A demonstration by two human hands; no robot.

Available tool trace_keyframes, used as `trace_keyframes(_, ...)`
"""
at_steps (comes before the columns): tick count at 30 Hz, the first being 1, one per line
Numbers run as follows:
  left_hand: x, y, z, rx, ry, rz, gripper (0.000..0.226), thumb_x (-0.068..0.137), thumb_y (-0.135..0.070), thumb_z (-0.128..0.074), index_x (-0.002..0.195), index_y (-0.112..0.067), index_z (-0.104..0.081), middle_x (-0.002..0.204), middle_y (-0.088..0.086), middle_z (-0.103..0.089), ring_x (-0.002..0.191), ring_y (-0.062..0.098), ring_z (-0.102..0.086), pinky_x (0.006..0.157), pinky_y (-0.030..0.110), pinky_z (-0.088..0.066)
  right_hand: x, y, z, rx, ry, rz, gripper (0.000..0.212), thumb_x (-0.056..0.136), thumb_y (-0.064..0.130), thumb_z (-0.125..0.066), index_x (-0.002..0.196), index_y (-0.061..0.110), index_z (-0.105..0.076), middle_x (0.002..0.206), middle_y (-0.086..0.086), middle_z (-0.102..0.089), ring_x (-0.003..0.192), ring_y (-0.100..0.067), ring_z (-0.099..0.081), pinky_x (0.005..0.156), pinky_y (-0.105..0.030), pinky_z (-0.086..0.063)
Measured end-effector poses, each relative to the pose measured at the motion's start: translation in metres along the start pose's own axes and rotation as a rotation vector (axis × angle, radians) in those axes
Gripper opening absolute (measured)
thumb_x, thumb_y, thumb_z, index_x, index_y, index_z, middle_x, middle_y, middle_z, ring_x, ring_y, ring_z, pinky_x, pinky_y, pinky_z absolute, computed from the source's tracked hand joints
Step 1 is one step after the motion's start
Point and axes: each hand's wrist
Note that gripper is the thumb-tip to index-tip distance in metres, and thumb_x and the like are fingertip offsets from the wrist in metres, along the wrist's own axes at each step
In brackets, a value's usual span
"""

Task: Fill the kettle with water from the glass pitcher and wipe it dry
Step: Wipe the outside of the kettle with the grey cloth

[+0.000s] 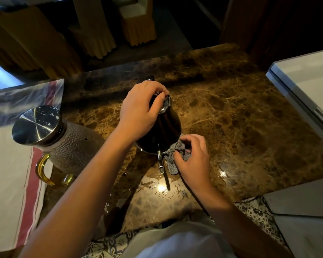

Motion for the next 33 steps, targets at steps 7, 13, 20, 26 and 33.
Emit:
trace_keyframes(7, 0.000, -0.002, 0.000, 0.014, -0.011, -0.002, 0.020, 0.105, -0.026, -0.051, 0.116, -0.021, -0.068, 0.120, -0.007, -0.067, 0.116, 0.010, -0.056, 0.097, 0.025, -0.037, 0.004, 0.001, 0.013, -0.176, 0.081, -0.064, 0.021, 0.084, 0.027, -0.076, 0.101, 0.022, -0.065, 0.083, 0.008, -0.061, 0.077, -0.016, -0.058, 0.068, -0.037, -0.050)
trace_keyframes(13, 0.000, 0.000, -0.001, 0.016, -0.020, -0.004, 0.021, 0.105, -0.026, -0.051, 0.117, -0.021, -0.067, 0.121, -0.007, -0.067, 0.116, 0.009, -0.056, 0.096, 0.024, -0.037, 0.002, 0.022, 0.008, -0.103, 0.060, 0.162, 0.022, 0.085, 0.028, -0.069, 0.106, 0.021, -0.067, 0.094, 0.007, -0.067, 0.063, -0.015, -0.060, 0.056, -0.037, -0.053)
trace_keyframes(20, 0.000, 0.000, -0.002, 0.011, -0.013, -0.005, 0.020, 0.105, -0.027, -0.051, 0.116, -0.023, -0.067, 0.121, -0.008, -0.066, 0.114, 0.002, -0.051, 0.095, 0.022, -0.035, -0.001, 0.004, 0.005, -0.147, 0.058, 0.065, 0.021, 0.084, 0.021, -0.073, 0.103, 0.023, -0.065, 0.090, 0.008, -0.063, 0.069, -0.016, -0.060, 0.060, -0.041, -0.053)
trace_keyframes(26, 0.000, 0.000, -0.001, 0.011, -0.007, -0.011, 0.020, 0.105, -0.026, -0.051, 0.117, -0.022, -0.067, 0.121, -0.008, -0.067, 0.116, 0.007, -0.055, 0.098, 0.025, -0.038, 0.023, 0.014, 0.024, 0.117, -0.044, -0.106, 0.025, 0.086, 0.015, -0.077, 0.106, 0.023, -0.064, 0.092, 0.010, -0.065, 0.071, -0.002, -0.060, 0.060, -0.024, -0.050)
trace_keyframes(33, 0.000, -0.003, 0.001, 0.004, 0.002, -0.004, 0.022, 0.105, -0.026, -0.051, 0.117, -0.020, -0.068, 0.120, -0.006, -0.067, 0.114, 0.007, -0.054, 0.097, 0.027, -0.039, 0.079, 0.036, 0.039, 0.413, -0.154, -0.229, 0.022, 0.087, 0.011, -0.076, 0.105, 0.022, -0.067, 0.092, 0.008, -0.072, 0.082, -0.005, -0.070, 0.072, -0.023, -0.057)
Point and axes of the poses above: each hand's wrist, its own x-axis towards the middle knuckle, its own z-axis out of the back of the hand, y = z × x
